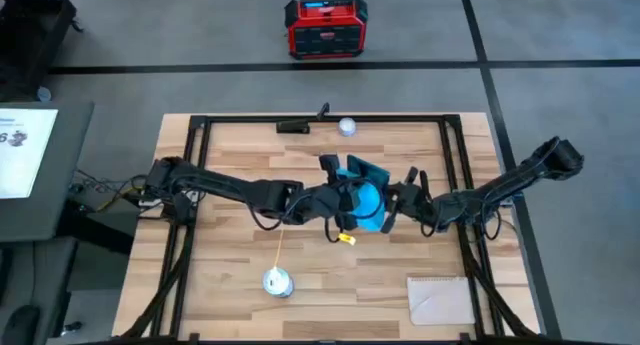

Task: Apply microfiber cloth
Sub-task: Wipe the front of the black tablet using blue microfiber cloth

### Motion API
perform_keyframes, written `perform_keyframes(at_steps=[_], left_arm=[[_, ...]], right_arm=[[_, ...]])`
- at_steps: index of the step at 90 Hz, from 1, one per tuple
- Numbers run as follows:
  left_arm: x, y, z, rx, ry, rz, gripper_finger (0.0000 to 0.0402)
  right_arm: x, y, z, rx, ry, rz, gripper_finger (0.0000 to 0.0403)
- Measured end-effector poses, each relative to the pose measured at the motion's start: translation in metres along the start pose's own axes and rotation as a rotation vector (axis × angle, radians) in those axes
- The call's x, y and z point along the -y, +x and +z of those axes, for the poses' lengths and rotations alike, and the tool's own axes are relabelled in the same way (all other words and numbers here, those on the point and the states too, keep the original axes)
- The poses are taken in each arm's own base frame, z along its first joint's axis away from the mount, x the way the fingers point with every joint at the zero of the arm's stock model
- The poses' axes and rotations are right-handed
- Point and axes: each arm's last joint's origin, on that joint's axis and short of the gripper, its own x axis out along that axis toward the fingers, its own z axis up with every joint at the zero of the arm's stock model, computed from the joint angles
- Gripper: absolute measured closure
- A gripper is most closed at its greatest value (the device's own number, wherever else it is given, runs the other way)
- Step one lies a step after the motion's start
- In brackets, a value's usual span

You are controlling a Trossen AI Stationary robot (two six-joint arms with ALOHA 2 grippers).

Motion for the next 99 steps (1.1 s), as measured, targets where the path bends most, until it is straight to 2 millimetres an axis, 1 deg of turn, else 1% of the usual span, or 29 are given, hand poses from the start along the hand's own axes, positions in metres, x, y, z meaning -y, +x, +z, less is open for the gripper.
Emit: perform_keyframes(at_steps=[14, 34, 56, 71, 99], left_arm=[[-0.006, 0.001, 0.005, 0.034, 0.025, 0.02, 0.0401], [-0.02, -0.006, 0.022, 0.087, 0.039, 0.049, 0.0401], [-0.028, -0.01, 0.032, 0.128, 0.03, 0.039, 0.0401], [-0.026, -0.009, 0.028, 0.108, 0.018, 0.021, 0.0401], [-0.009, -0.001, 0.008, 0.065, -0.006, -0.017, 0.0401]], right_arm=[[0.0, 0.0, 0.001, 0.007, 0.012, -0.006, 0.0394], [0.0, 0.0, 0.001, 0.006, 0.013, -0.005, 0.0394], [0.0, 0.0, 0.001, 0.004, 0.009, 0.001, 0.0394], [0.0, 0.0, -0.001, -0.005, -0.002, 0.002, 0.0394], [0.0, 0.0, -0.001, -0.01, -0.007, 0.004, 0.0394]])
